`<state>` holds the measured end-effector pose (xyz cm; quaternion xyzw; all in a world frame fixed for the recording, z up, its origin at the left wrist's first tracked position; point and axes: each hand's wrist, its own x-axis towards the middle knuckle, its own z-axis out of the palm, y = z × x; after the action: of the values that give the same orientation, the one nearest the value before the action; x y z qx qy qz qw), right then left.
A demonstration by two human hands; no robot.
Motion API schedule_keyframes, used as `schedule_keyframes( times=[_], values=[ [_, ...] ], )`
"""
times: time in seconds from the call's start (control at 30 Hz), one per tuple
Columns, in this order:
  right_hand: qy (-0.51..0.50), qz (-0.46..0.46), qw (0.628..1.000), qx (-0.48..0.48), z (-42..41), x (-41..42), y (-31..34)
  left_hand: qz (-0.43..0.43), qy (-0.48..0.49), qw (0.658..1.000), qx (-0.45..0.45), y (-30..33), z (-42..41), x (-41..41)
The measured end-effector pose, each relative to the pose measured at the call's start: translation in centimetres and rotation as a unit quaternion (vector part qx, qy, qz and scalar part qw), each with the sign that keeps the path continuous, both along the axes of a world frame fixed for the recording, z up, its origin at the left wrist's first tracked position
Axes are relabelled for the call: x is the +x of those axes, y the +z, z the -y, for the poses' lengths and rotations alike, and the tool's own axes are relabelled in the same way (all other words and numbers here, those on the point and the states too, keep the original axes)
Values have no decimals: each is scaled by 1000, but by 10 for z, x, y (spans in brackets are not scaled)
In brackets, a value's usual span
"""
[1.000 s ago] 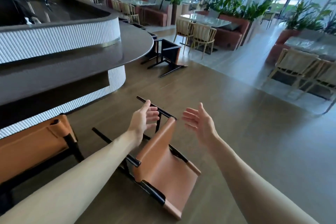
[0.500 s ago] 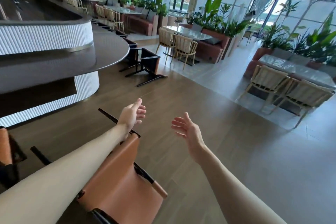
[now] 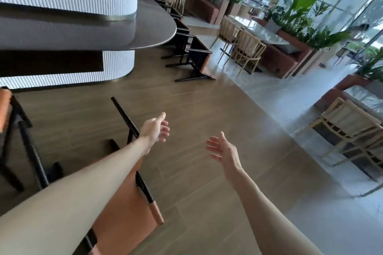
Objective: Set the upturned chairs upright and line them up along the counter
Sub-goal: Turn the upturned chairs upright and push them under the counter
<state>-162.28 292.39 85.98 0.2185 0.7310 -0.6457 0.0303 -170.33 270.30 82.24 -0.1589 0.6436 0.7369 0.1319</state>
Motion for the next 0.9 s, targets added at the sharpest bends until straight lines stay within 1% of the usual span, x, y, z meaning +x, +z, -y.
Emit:
schedule_keyframes(
  times=[0.13, 0.23, 0.33, 0.4, 0.5, 0.57, 0.7, 0.77, 0.83, 0.9],
  values=[
    [100, 29, 995, -3, -2, -44, -34, 28, 81, 996, 0, -21, 0, 0],
    [175, 57, 983, -9, -10, -77, -72, 65, 194, 979, 10, -55, 7, 26],
    [227, 128, 965, -23, -16, -88, -116, 134, 311, 940, 27, -95, 11, 83],
    [258, 186, 948, -9, -20, -85, -149, 195, 376, 905, 42, -125, 8, 131],
    [284, 243, 927, 5, -20, -76, -187, 249, 449, 855, 67, -158, 1, 191],
    [295, 274, 915, 18, -16, -68, -206, 272, 459, 844, 54, -176, -3, 212],
    [349, 298, 888, 15, 8, -55, -271, 262, 458, 848, 44, -211, 7, 207],
    [363, 314, 877, 10, 22, -44, -318, 268, 451, 850, 46, -251, 7, 197],
    [362, 325, 874, 0, 29, -33, -353, 277, 441, 852, 56, -284, -1, 193],
    [356, 344, 869, -4, 31, -23, -406, 299, 428, 850, 67, -341, -12, 197]
  ],
)
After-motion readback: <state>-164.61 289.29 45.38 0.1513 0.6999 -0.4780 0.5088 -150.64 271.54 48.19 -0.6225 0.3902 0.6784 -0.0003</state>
